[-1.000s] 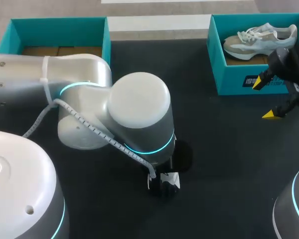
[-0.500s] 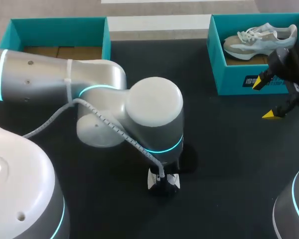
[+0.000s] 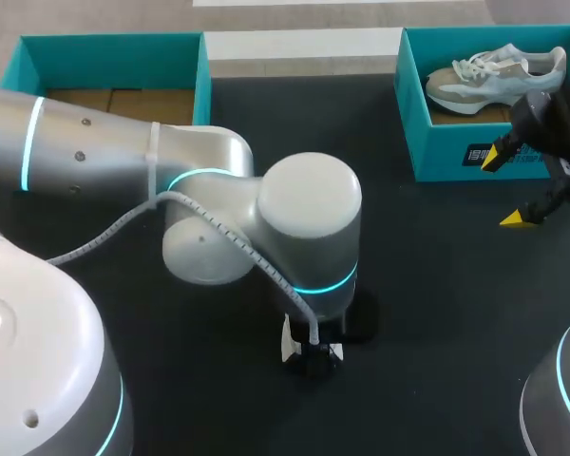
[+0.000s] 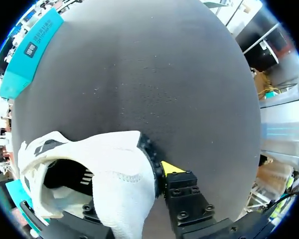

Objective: Take the shoe out of the shoebox, open the shoe tongue, remove and reinsert the insole, then place the shoe into the shoebox

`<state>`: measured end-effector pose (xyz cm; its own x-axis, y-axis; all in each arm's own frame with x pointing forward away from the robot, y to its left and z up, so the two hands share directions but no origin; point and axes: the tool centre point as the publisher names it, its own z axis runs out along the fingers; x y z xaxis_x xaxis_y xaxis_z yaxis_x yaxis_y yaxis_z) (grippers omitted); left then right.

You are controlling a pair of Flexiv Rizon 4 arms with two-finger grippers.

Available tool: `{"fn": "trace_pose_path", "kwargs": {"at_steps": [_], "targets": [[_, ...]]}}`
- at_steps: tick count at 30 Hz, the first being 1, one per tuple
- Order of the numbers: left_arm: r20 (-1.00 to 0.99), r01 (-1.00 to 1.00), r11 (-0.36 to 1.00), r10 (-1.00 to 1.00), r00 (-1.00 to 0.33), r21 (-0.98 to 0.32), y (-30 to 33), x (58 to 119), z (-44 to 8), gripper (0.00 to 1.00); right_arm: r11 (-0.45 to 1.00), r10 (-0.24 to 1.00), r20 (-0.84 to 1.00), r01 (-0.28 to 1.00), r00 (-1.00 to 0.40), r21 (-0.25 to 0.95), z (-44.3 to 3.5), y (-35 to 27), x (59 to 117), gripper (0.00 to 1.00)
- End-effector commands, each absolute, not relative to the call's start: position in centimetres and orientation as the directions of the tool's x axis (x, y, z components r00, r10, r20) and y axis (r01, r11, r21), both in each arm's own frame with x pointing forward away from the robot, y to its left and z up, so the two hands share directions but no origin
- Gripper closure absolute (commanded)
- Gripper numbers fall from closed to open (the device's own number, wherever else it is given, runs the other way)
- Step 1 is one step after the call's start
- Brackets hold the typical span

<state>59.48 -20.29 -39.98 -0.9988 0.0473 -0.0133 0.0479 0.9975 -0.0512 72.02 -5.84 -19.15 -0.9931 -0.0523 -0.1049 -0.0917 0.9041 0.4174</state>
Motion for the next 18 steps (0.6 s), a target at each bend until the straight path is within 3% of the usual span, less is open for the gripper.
{"fn": "trace_pose_path", "kwargs": {"at_steps": [1, 7, 18], "targets": [[0.055, 0.056, 0.996, 0.060, -0.997, -0.070, -19.5, 59.9, -39.2, 1.00, 0.905, -0.052, -0.104, -0.091, -0.993, 0.415, -19.2, -5.8, 72.1, 0.00], [0.121, 0.040, 0.997, 0.048, -0.991, -0.069, -18.4, 59.7, -35.8, 1.00, 0.905, -0.052, -0.104, -0.091, -0.993, 0.415, -19.2, -5.8, 72.1, 0.00], [0.196, 0.174, 0.984, 0.180, -0.964, -0.049, -12.9, 61.6, -24.0, 1.00, 0.905, -0.052, -0.104, -0.091, -0.993, 0.415, -19.2, -5.8, 72.1, 0.00]]}}
